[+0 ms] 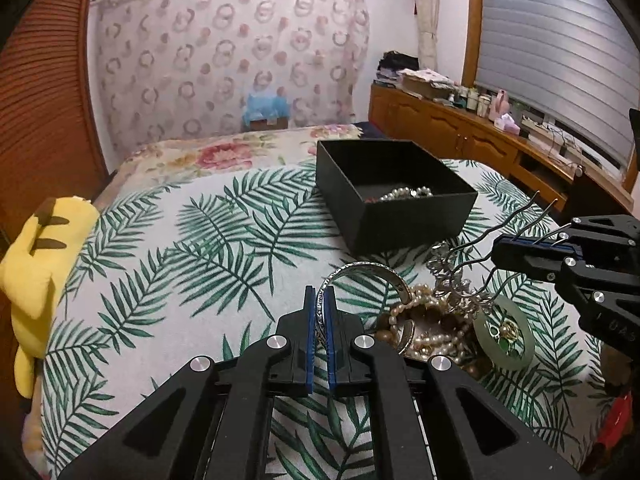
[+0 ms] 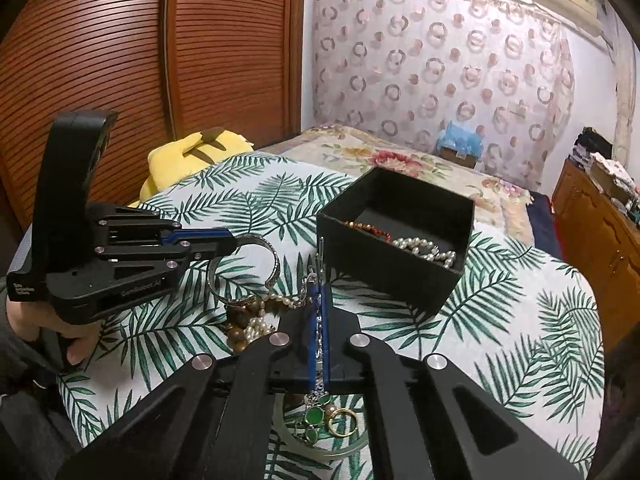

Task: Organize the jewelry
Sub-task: 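Lift and carry the bangle and hair comb over the black box with both tools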

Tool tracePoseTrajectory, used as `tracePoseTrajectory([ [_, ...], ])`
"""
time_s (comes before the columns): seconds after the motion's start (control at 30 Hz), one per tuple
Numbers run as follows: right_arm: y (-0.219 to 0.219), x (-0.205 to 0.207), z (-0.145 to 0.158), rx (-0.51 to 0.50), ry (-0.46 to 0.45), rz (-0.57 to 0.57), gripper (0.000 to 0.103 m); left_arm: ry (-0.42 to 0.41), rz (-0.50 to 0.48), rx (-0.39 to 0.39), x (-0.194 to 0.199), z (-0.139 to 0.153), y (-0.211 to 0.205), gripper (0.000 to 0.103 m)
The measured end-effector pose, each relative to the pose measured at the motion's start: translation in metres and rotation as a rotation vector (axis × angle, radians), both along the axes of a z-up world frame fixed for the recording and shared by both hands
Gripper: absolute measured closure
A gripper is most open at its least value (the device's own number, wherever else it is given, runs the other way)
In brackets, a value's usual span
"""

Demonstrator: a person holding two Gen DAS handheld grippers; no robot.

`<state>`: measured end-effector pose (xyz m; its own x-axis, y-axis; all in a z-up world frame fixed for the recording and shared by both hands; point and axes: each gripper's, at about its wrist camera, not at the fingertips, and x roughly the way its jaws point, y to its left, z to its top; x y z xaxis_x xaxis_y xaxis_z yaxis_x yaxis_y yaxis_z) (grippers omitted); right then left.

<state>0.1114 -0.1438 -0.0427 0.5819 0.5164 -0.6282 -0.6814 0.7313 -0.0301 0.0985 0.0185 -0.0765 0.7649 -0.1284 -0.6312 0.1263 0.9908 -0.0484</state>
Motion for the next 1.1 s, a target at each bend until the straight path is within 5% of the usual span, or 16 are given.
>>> tracePoseTrajectory([
  [0.57,-0.030,0.063,0.047,0.050,-0.067,-0.061,0.101,-0.064,-0.040,-0.010,0.035,0.038,-0.013,0.100],
  [0.87,-0.018,0.125,0.022,0.071,0.048,-0.051,0.101,-0.061,-0.043,0.003,0.062,0.046,-0.015,0.100],
  [1.1,-0.007,0.139,-0.002,0.123,0.225,0.042,0.100,-0.048,-0.040,0.009,0.083,0.047,-0.015,0.100],
])
